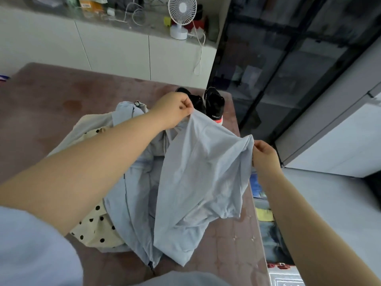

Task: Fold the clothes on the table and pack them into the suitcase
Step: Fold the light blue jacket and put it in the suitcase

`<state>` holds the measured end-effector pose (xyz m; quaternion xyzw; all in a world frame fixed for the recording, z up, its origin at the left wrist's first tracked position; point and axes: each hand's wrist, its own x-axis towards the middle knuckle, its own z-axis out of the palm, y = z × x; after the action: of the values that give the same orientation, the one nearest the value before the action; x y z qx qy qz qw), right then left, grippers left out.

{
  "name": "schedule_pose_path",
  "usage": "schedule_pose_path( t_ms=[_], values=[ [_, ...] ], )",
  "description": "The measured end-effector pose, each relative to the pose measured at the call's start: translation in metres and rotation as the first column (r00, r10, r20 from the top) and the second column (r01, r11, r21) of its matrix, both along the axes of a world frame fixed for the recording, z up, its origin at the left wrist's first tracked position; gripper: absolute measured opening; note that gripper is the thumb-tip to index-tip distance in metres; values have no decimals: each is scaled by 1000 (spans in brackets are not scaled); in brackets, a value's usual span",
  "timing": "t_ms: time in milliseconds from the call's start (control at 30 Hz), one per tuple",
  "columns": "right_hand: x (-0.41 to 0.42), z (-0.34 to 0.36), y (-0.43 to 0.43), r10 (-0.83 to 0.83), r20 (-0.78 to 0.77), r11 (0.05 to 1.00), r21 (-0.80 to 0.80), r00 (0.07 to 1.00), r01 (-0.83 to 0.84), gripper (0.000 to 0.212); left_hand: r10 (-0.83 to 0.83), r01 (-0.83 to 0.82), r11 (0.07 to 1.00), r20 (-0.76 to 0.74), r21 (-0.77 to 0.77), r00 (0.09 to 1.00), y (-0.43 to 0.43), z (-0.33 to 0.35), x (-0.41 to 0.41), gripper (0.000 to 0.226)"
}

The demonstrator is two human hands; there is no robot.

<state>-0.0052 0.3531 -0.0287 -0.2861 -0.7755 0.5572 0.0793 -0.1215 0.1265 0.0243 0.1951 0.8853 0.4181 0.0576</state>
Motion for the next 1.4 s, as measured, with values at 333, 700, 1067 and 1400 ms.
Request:
schedule_pose_path(
  t_ms=[333,700,1067,1400],
  values=[
    [43,-37,9,243,12,855,470,970,-220,35,-86,103,918,63,-382,994,-38,-55,30,46],
    [18,-38,-68,374,123,879,269,919,-394,83,-80,21,982,-314,-187,946,10,-107,130,7],
    [41,-31,30,-8,16,982,189,1000,4,40,20,-98,976,-370,-194,929,-11,-73,77,39],
    [87,-64,64,45,249,974,202,967,-98,37,262,-313,764,-172,-564,950,-30,-56,-35,39]
  ],
)
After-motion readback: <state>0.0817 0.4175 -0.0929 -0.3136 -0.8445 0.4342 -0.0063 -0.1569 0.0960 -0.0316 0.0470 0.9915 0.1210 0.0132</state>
